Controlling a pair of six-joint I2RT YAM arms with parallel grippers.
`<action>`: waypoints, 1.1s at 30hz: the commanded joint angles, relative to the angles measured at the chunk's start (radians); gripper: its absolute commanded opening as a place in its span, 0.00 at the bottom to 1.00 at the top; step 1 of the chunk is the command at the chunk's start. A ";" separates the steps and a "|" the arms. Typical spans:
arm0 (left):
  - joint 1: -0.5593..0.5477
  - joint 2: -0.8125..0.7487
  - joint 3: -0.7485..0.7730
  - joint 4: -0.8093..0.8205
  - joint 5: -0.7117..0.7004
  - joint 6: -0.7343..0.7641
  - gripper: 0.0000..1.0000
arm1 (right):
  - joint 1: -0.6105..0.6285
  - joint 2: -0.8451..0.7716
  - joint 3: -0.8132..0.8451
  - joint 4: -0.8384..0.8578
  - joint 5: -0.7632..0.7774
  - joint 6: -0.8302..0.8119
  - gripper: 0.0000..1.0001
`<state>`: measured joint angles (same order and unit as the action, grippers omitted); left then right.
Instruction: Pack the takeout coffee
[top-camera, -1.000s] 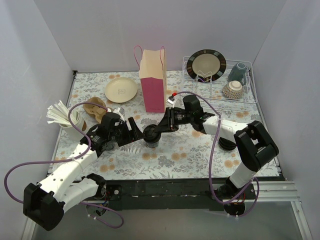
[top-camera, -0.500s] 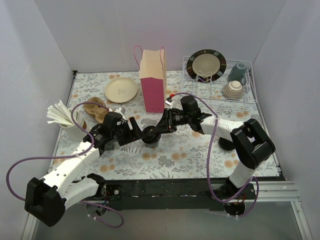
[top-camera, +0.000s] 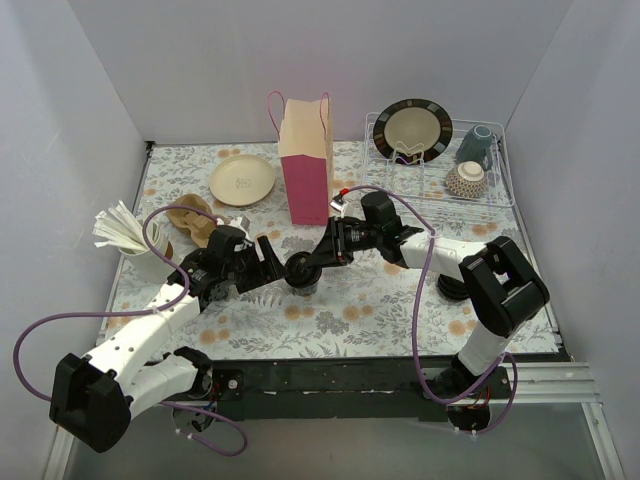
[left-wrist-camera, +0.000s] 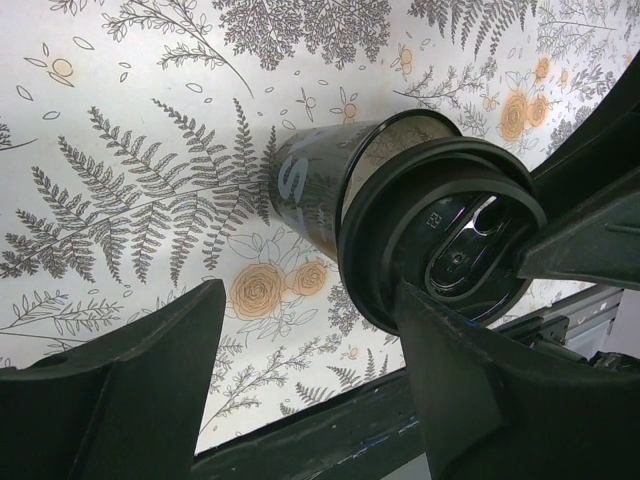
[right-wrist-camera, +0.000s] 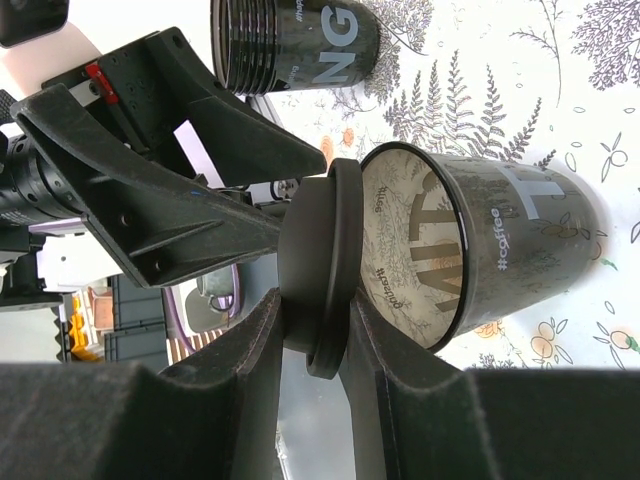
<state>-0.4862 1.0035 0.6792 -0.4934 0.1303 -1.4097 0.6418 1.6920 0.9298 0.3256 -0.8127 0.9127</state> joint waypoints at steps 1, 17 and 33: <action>0.006 -0.008 -0.013 -0.007 -0.021 0.009 0.68 | 0.002 0.011 0.040 0.052 -0.013 -0.001 0.20; 0.006 0.014 -0.020 0.006 -0.017 0.012 0.68 | -0.017 0.031 0.052 0.070 -0.039 -0.003 0.21; 0.006 0.040 0.016 0.033 0.034 0.026 0.72 | -0.063 0.012 0.012 0.093 -0.097 -0.005 0.23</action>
<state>-0.4862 1.0340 0.6697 -0.4538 0.1459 -1.4094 0.6022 1.7210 0.9352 0.3473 -0.8650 0.9119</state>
